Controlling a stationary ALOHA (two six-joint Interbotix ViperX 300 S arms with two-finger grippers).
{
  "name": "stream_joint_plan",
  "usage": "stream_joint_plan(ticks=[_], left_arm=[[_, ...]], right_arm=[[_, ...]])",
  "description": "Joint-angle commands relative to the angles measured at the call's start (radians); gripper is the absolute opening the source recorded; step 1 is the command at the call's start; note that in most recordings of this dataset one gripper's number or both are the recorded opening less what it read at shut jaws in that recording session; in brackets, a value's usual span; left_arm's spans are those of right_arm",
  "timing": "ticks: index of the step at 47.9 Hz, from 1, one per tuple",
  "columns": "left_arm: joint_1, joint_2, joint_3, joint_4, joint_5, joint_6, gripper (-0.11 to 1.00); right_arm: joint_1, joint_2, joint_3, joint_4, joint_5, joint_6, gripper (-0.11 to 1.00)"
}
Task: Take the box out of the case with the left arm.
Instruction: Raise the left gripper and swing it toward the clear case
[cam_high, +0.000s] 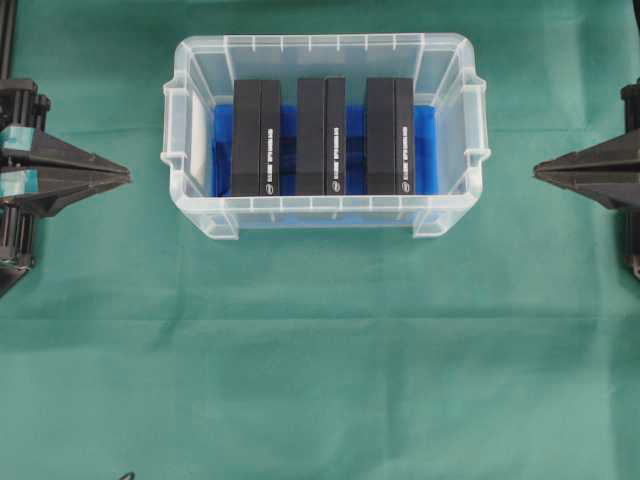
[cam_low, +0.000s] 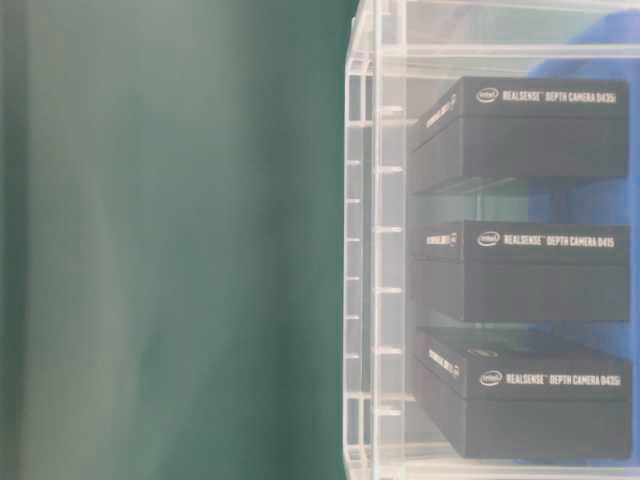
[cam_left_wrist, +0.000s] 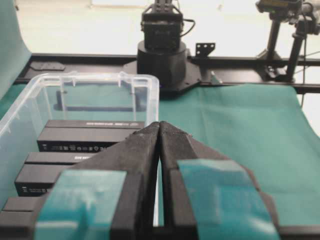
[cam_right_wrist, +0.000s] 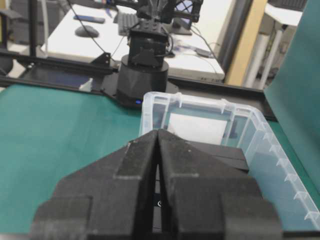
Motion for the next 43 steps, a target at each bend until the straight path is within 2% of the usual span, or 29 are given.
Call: stream_joint_plan(ticks=[1, 17, 22, 26, 32, 39, 43], left_arm=[[0.0, 0.005, -0.037, 0.021, 0.002, -0.002, 0.02], [0.003, -0.009, -0.049, 0.023, 0.012, -0.002, 0.02], [0.003, -0.018, -0.058, 0.021, 0.034, -0.002, 0.02], [0.002, -0.026, -0.071, 0.023, 0.066, -0.003, 0.02], [-0.005, -0.04, -0.092, 0.023, 0.115, -0.003, 0.02], [-0.011, -0.054, -0.133, 0.023, 0.17, -0.003, 0.02], [-0.014, -0.057, -0.166, 0.023, 0.204, -0.003, 0.02]], right_arm=[[-0.003, 0.008, -0.015, 0.0, -0.003, -0.008, 0.07], [-0.02, 0.0, -0.048, -0.002, 0.094, -0.008, 0.07], [-0.02, -0.002, -0.055, -0.002, 0.16, 0.0, 0.07], [-0.02, 0.0, -0.075, -0.002, 0.275, 0.006, 0.07], [-0.02, 0.006, -0.135, -0.002, 0.545, 0.023, 0.07], [-0.02, 0.017, -0.192, -0.002, 0.799, 0.026, 0.07], [-0.02, 0.026, -0.201, 0.0, 0.891, 0.031, 0.07]])
